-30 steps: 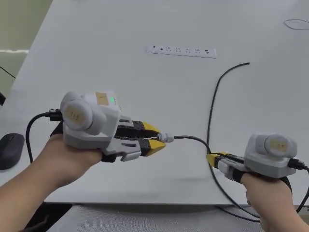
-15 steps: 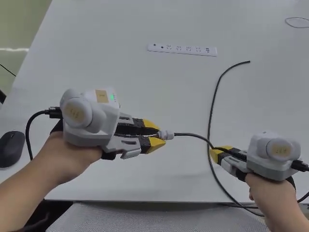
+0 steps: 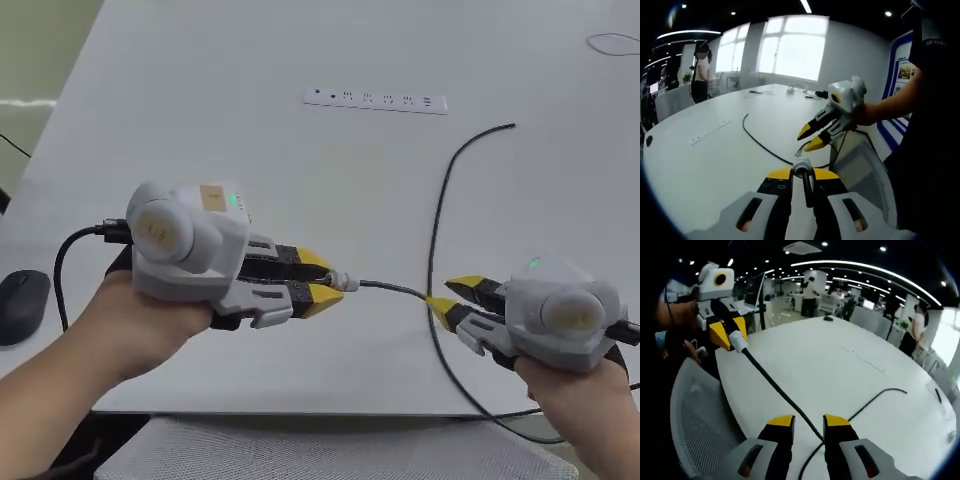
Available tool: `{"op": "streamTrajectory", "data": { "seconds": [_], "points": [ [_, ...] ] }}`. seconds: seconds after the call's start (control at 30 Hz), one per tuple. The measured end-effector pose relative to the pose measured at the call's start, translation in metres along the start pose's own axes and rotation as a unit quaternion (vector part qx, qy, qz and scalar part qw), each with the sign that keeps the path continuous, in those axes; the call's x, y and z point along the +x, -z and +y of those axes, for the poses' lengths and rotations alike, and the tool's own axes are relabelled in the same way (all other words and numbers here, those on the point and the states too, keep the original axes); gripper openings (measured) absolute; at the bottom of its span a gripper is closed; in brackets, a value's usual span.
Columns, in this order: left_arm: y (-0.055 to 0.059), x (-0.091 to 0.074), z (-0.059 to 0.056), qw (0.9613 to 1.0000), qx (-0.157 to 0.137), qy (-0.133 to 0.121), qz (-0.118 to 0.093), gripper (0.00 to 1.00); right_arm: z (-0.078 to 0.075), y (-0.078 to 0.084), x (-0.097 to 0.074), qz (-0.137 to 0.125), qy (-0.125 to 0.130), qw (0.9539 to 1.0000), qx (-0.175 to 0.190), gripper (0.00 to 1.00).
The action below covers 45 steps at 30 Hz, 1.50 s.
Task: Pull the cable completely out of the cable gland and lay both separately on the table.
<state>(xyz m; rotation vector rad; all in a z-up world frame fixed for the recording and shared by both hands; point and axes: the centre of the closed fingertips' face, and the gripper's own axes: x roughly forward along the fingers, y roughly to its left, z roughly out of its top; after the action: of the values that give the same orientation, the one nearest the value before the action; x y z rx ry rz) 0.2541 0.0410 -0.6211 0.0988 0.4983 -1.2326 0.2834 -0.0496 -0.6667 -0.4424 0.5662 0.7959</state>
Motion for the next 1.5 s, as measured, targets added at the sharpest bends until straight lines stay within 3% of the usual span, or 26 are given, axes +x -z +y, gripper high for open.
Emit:
{"op": "streamTrajectory", "data": {
  "seconds": [0.1,0.17,0.23,0.33,0.53,0.87,1.1,1.33,1.5],
  "points": [
    [0.002,0.0,-0.001,1.0,0.0,0.001,0.004,0.14,0.018,-0.026,-0.003,-0.021,-0.027,0.998,-0.052,0.26],
    [0.002,0.001,-0.001,1.0,-0.001,0.002,0.005,0.14,0.03,-0.042,-0.003,-0.039,-0.044,0.9942,-0.091,0.29],
    [0.003,0.001,-0.001,1.0,-0.001,0.002,0.005,0.14,0.04,-0.05,-0.002,-0.036,-0.06,0.9906,-0.117,0.29],
    [0.002,0.002,-0.002,1.0,-0.002,0.003,0.004,0.14,0.053,-0.057,0.001,-0.033,-0.078,0.9847,-0.152,0.27],
    [0.001,0.002,-0.001,1.0,-0.006,0.005,0.003,0.14,0.063,-0.055,0.011,-0.023,-0.093,0.9799,-0.175,0.16],
    [0.0,0.003,-0.003,0.9999,-0.007,0.007,0.001,0.14,0.066,-0.055,0.014,-0.033,-0.1,0.9808,-0.164,0.02],
    [0.001,0.005,-0.007,0.9999,-0.003,0.011,0.001,0.14,0.066,-0.051,0.01,-0.039,-0.1,0.9836,-0.146,0.0],
    [0.0,0.007,-0.007,0.9999,-0.006,0.012,-0.001,0.14,0.059,-0.043,0.011,-0.032,-0.09,0.9866,-0.132,0.0],
    [-0.002,0.006,-0.007,0.9999,-0.008,0.01,-0.005,0.14,0.051,-0.028,0.013,-0.013,-0.085,0.9913,-0.099,0.0]
  ]
}}
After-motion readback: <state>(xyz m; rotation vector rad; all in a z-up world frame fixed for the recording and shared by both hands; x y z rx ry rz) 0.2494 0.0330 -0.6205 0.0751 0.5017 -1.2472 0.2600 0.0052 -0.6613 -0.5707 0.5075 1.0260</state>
